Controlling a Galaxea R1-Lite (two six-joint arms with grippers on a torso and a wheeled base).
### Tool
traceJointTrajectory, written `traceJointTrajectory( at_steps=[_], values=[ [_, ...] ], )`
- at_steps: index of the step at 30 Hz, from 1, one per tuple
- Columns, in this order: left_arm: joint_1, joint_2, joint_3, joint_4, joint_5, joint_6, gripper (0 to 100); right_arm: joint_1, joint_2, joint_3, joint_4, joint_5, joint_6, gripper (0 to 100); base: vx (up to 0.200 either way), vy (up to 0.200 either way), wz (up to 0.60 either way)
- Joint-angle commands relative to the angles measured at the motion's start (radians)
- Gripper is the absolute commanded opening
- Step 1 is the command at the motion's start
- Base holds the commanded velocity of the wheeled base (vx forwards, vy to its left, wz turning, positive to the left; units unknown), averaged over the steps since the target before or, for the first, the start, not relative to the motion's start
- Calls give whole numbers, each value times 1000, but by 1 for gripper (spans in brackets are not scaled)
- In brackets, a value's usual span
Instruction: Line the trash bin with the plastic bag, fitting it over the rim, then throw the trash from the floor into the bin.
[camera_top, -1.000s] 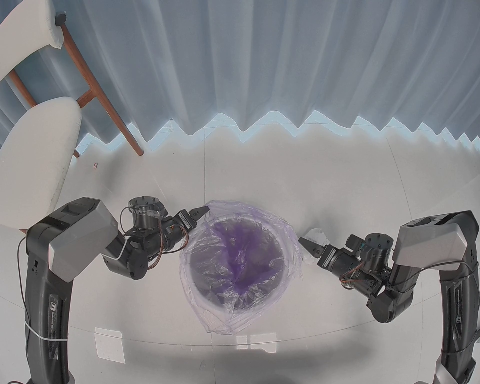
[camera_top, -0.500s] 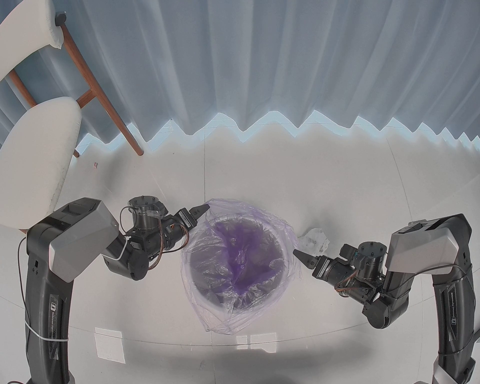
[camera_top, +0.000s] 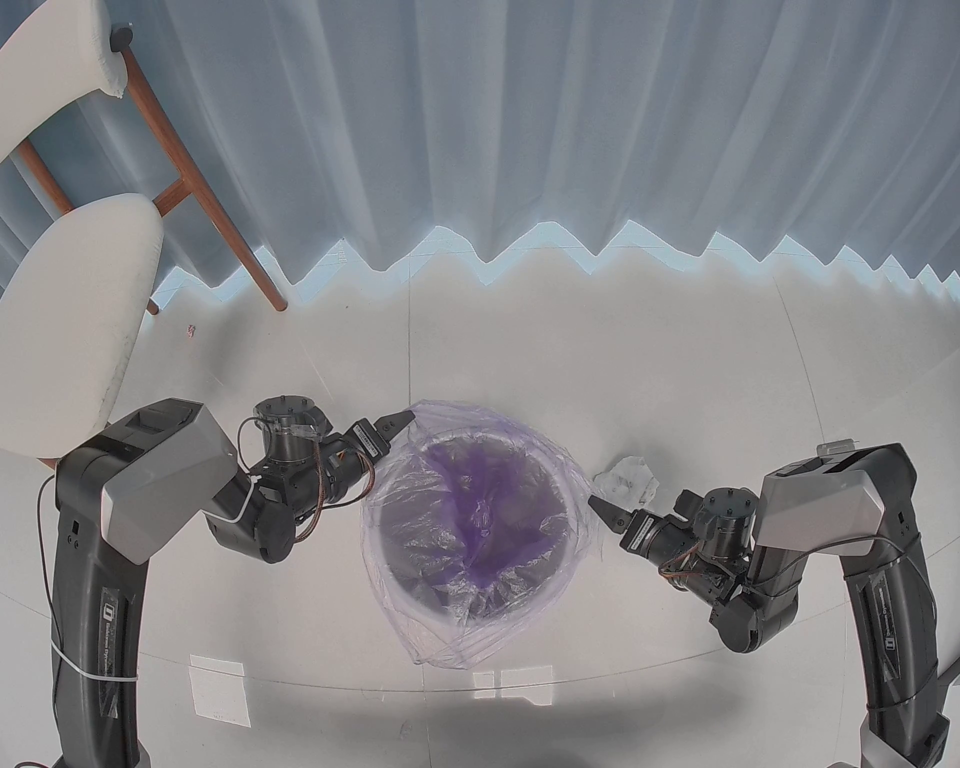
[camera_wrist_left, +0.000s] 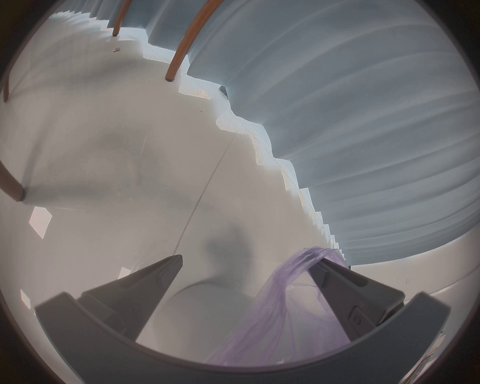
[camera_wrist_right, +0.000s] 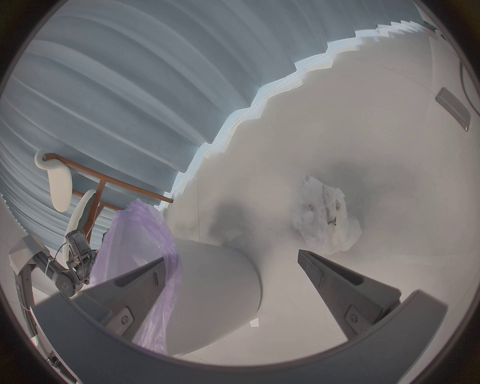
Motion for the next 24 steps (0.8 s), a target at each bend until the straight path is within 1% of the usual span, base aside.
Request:
traceJointTrajectory(
  at_steps=[1, 6, 15, 24],
  values=[
    [3, 10, 2, -1, 0, -20, 100, -3, 36, -12, -18, 0, 0, 100, 0, 0, 0],
    [9, 25, 0, -18, -1, -56, 100, -3, 52, -16, -18, 0, -2, 100, 0, 0, 0],
    [29, 71, 2, -36, -1, -66, 100, -10, 76, -26, -18, 0, -6, 100, 0, 0, 0],
    [26, 120, 0, -44, 5, -65, 100, -16, 86, -33, -18, 0, -5, 100, 0, 0, 0]
  ],
)
